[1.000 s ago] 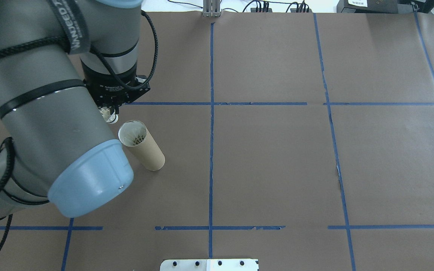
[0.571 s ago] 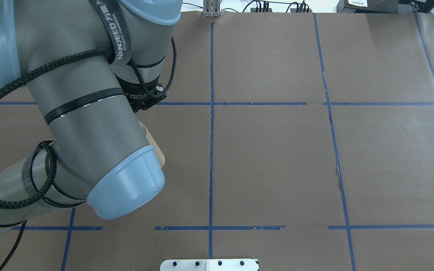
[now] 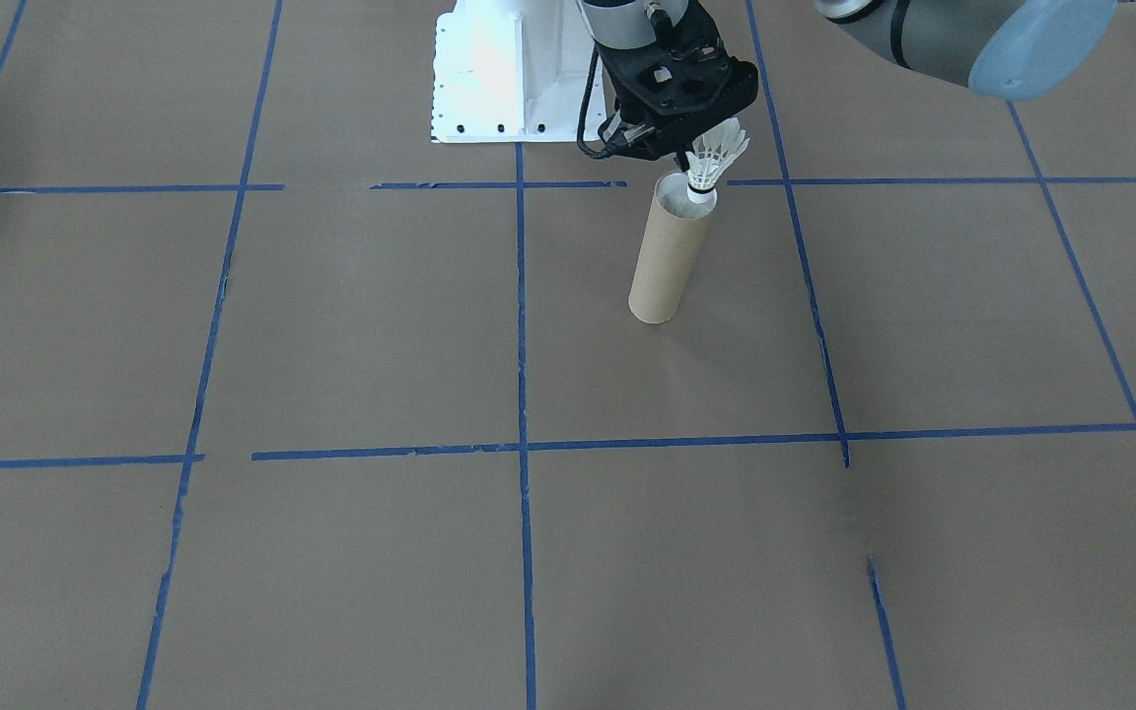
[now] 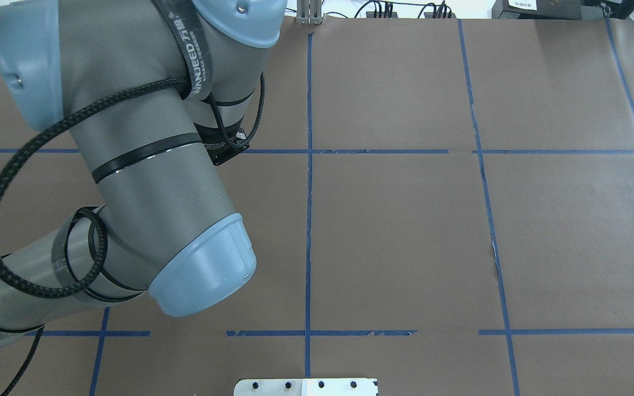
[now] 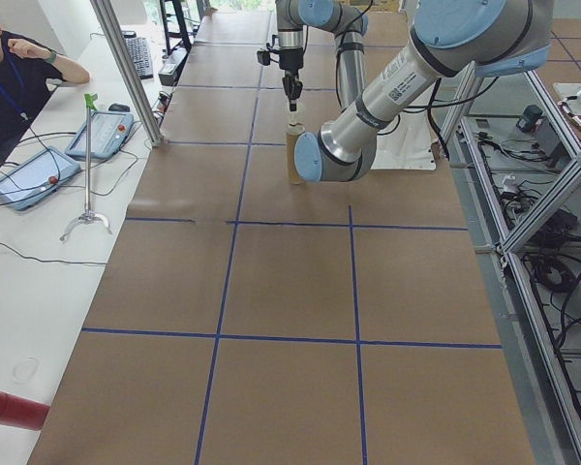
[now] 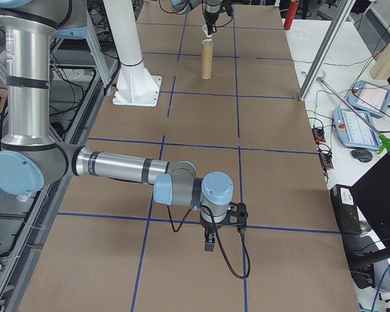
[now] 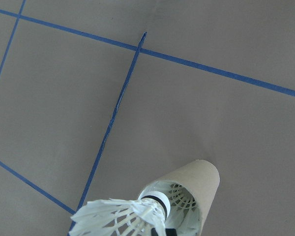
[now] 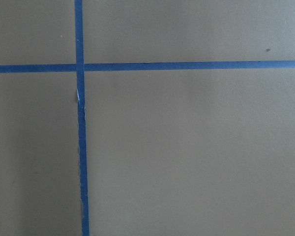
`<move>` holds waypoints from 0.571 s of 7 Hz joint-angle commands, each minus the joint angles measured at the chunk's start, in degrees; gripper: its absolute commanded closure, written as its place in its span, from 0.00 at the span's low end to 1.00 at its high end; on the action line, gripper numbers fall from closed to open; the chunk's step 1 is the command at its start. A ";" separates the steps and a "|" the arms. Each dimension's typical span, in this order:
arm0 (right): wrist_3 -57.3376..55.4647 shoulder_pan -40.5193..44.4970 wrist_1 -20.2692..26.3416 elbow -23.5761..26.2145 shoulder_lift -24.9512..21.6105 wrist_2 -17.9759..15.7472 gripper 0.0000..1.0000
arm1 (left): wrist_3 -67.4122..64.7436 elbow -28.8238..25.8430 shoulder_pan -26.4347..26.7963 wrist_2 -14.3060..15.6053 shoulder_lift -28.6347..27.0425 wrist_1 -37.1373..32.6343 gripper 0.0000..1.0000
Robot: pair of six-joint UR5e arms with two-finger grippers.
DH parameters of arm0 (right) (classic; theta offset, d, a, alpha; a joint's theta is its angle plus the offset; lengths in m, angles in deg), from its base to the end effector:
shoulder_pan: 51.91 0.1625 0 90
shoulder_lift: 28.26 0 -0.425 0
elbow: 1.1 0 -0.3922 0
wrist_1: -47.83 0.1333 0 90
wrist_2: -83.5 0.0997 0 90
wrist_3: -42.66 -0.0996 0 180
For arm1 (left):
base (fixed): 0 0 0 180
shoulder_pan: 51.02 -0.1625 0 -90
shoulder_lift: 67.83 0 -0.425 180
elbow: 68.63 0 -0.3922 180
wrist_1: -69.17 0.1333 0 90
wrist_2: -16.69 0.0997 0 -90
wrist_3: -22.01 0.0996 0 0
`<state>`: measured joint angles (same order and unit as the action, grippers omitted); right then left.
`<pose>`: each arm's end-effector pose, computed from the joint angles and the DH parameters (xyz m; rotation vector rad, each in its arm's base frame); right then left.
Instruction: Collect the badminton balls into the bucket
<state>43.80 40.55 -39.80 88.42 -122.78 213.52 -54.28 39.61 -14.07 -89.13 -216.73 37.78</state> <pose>0.0886 -0.4499 0.7011 -0.0221 -0.6994 0.0381 0.3967 -0.4312 0.0588 -0.1105 0.4097 -0.3549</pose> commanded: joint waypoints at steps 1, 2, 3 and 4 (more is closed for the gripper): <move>0.00 0.00 0.00 -0.05 -0.05 0.06 0.00 | 0.09 -0.22 -0.03 0.09 0.01 -0.07 0.70; 0.00 0.00 0.00 -0.05 -0.05 -0.03 0.00 | 0.10 -0.13 -0.03 0.09 0.01 -0.07 0.45; 0.00 0.00 0.00 -0.05 0.03 -0.03 0.00 | 0.01 -0.13 -0.29 0.18 0.01 -0.07 0.10; 0.00 0.00 0.00 -0.05 -0.05 -0.03 0.00 | 0.01 0.13 -0.38 1.13 0.01 0.02 0.01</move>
<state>43.80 40.55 -39.80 88.38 -122.79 213.49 -54.25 39.54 -14.31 -88.76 -216.72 37.72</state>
